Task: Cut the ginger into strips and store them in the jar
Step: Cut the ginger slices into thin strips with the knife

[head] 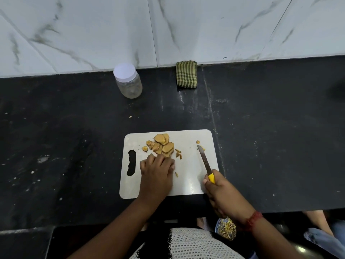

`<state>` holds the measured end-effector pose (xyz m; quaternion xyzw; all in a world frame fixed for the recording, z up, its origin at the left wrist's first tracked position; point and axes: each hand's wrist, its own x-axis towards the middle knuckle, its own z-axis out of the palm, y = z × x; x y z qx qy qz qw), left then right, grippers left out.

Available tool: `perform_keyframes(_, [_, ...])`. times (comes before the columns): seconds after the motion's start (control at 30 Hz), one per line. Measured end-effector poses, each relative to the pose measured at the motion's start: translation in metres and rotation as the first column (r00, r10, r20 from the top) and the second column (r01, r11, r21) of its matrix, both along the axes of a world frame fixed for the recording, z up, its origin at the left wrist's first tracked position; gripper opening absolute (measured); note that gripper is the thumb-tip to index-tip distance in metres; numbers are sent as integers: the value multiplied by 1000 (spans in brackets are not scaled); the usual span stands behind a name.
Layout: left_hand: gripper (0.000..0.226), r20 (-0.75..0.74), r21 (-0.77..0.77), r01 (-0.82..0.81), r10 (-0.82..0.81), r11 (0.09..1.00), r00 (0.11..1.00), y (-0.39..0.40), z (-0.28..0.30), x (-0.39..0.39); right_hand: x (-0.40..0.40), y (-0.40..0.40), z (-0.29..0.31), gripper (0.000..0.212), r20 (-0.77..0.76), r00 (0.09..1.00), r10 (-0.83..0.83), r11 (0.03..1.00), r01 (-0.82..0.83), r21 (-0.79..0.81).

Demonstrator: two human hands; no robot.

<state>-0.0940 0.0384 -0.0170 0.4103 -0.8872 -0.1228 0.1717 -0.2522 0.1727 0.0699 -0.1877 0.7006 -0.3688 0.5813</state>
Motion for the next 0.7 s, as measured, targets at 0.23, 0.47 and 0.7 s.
perform_keyframes(0.23, [16,8,62,151,-151,987,988,7,7,6,-7,-5,-1,24,-10,998,56,998,-57,-3])
perform_keyframes(0.47, [10,-8,57,156,-156,986,988,5,5,-7,-10,-5,-3,23,-7,998,68,998,-68,0])
perform_keyframes(0.7, [15,65,-93,138,-132,986,989,-7,7,-37,-9,-2,-2,22,-16,999,44,999,-44,-8])
